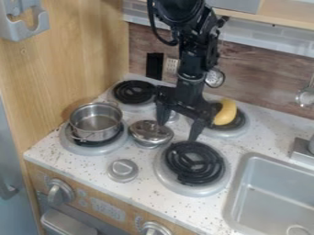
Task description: Put the silver lid to the silver pot on lower left burner of the stove
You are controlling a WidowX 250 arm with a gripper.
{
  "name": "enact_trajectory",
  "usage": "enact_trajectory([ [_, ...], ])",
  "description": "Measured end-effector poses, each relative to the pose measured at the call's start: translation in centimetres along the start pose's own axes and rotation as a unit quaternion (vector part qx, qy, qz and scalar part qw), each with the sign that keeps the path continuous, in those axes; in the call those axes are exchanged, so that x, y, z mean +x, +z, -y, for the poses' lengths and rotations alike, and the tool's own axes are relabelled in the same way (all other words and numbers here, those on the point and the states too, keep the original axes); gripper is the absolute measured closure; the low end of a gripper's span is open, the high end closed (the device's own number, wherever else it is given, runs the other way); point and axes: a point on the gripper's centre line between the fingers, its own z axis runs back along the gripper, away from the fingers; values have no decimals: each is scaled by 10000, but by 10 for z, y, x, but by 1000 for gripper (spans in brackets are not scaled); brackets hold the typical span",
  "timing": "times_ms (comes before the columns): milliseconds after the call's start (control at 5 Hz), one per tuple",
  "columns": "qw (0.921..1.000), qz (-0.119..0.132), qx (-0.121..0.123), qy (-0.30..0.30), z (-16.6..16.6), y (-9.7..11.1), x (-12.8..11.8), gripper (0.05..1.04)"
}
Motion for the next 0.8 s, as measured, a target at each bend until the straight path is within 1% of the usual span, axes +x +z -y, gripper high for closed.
enact_trajectory([
  [200,9997,-229,-13,15,3,-14,-7,85],
  [400,9993,-165,-73,324,5,-19,15,85],
  [600,9974,-95,-135,706,-1,-21,38,85],
  [800,9937,-3,-94,1117,-24,-24,56,85],
])
